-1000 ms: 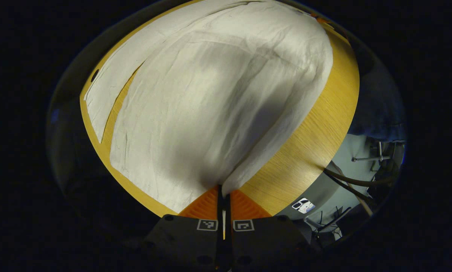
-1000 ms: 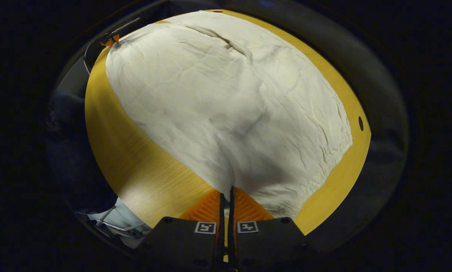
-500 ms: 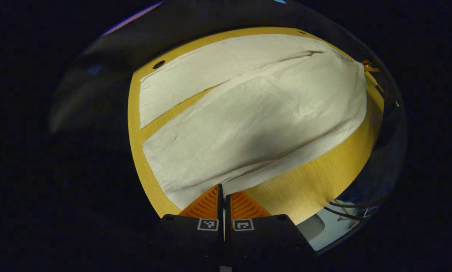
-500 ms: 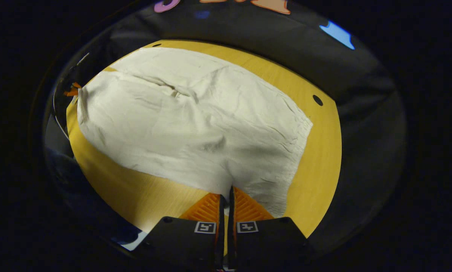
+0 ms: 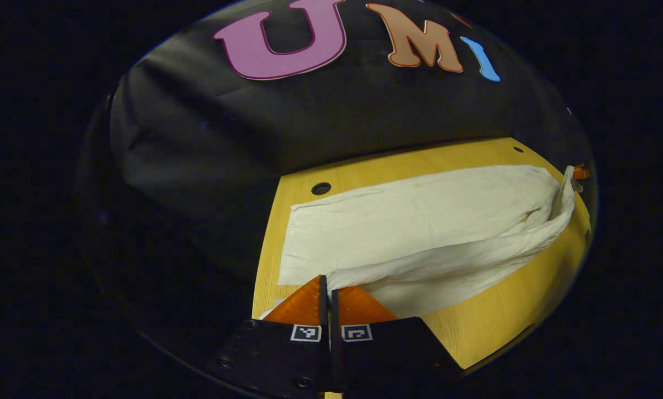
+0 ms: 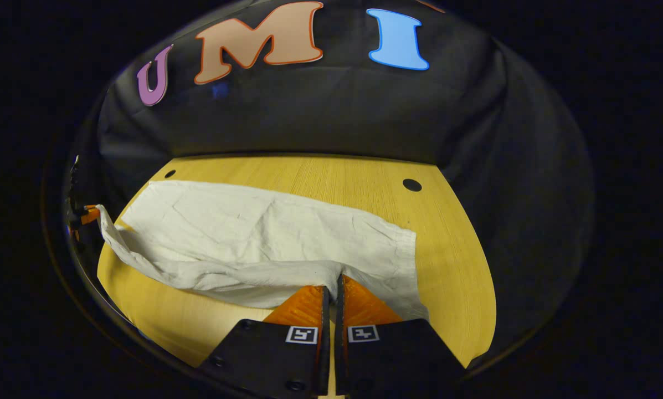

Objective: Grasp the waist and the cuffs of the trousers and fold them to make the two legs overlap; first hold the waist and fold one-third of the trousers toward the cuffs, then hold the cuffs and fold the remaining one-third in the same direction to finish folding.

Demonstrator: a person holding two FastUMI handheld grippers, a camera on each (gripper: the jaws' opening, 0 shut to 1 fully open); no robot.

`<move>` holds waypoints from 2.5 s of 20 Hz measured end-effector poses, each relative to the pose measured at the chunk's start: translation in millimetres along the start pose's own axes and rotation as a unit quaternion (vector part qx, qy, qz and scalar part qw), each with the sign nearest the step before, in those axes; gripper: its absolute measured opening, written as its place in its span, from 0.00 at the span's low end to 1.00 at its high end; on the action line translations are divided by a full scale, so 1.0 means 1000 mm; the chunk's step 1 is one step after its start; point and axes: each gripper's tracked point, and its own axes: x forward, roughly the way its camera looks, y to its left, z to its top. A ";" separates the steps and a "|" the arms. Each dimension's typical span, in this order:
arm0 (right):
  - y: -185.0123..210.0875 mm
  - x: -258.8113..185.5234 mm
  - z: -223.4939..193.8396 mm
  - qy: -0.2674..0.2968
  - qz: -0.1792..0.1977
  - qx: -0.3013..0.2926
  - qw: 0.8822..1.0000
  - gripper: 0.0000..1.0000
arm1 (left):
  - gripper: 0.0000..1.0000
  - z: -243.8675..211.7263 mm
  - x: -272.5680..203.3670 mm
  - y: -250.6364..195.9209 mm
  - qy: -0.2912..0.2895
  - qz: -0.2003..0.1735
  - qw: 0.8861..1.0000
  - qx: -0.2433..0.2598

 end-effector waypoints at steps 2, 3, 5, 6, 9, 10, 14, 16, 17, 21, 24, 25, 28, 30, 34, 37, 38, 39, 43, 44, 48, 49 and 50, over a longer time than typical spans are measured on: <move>0.001 0.012 0.025 -0.021 -0.005 0.022 1.000 0.06 | 0.00 0.010 0.026 0.019 -0.024 0.011 0.999 -0.033; 0.002 0.021 0.038 -0.033 -0.007 0.032 0.999 0.05 | 0.00 0.035 0.069 0.007 -0.035 0.019 0.998 -0.048; 0.002 0.038 0.063 -0.055 -0.016 0.038 0.998 0.06 | 0.00 0.075 0.086 0.015 -0.056 0.026 0.996 -0.070; 0.004 0.048 0.073 -0.063 -0.019 0.039 0.997 0.03 | 0.00 0.084 0.091 0.018 -0.064 0.029 0.995 -0.071; 0.010 0.088 0.089 -0.072 -0.030 0.039 0.996 0.06 | 0.00 0.104 0.124 0.020 -0.068 0.035 0.995 -0.062; 0.011 0.100 0.092 -0.073 -0.033 0.044 0.996 0.05 | 0.00 0.107 0.141 0.021 -0.068 0.037 0.995 -0.062; 0.015 0.143 0.083 -0.058 -0.046 0.057 0.996 0.06 | 0.00 0.106 0.191 0.017 -0.065 0.044 0.994 -0.078; 0.017 0.159 0.079 -0.051 -0.046 0.059 0.996 0.05 | 0.00 0.102 0.212 0.015 -0.063 0.049 0.994 -0.076; 0.017 0.166 0.078 -0.050 -0.047 0.061 0.996 0.13 | 0.00 0.101 0.218 0.014 -0.062 0.052 0.994 -0.074; 0.017 0.171 0.082 -0.048 -0.035 0.104 0.993 0.27 | 0.05 0.098 0.225 0.011 -0.075 0.058 0.992 -0.089; 0.011 0.161 0.091 -0.061 -0.041 0.118 0.990 0.92 | 0.67 0.099 0.223 0.006 -0.079 0.052 0.989 -0.118; 0.007 0.154 0.092 -0.064 -0.045 0.116 0.990 0.96 | 0.94 0.100 0.219 0.006 -0.081 0.054 0.987 -0.126; -0.009 0.127 0.096 -0.078 -0.055 0.119 0.988 0.97 | 0.95 0.103 0.199 0.004 -0.080 0.049 0.984 -0.151; -0.027 0.109 0.091 -0.079 -0.069 0.119 0.987 0.92 | 0.95 0.107 0.187 0.002 -0.080 0.044 0.982 -0.167; -0.061 0.082 0.067 -0.068 -0.089 0.153 0.982 0.92 | 0.96 0.108 0.152 -0.002 -0.089 0.036 0.976 -0.197; -0.086 0.073 0.035 -0.054 -0.095 0.194 0.975 0.92 | 0.96 0.105 0.122 -0.006 -0.092 0.046 0.976 -0.192; -0.090 0.073 0.026 -0.048 -0.091 0.211 0.972 0.96 | 0.96 0.104 0.112 -0.011 -0.094 0.050 0.976 -0.188; -0.098 0.075 0.016 -0.043 -0.092 0.224 0.969 0.97 | 0.96 0.104 0.105 -0.014 -0.094 0.054 0.977 -0.186; -0.113 0.089 -0.018 -0.019 -0.088 0.238 0.967 0.97 | 0.96 0.101 0.069 -0.039 -0.098 0.051 0.969 -0.219; -0.113 0.094 -0.023 -0.013 -0.082 0.245 0.966 0.97 | 0.96 0.099 0.060 -0.045 -0.102 0.055 0.968 -0.223; -0.110 0.113 -0.037 0.005 -0.060 0.264 0.963 0.95 | 0.95 0.087 0.032 -0.069 -0.099 0.069 0.970 -0.213; -0.111 0.114 -0.037 0.003 -0.058 0.267 0.962 0.88 | 0.95 0.086 0.028 -0.075 -0.097 0.070 0.971 -0.208; -0.110 0.116 -0.035 0.002 -0.050 0.272 0.961 0.88 | 0.95 0.083 0.022 -0.082 -0.094 0.068 0.971 -0.208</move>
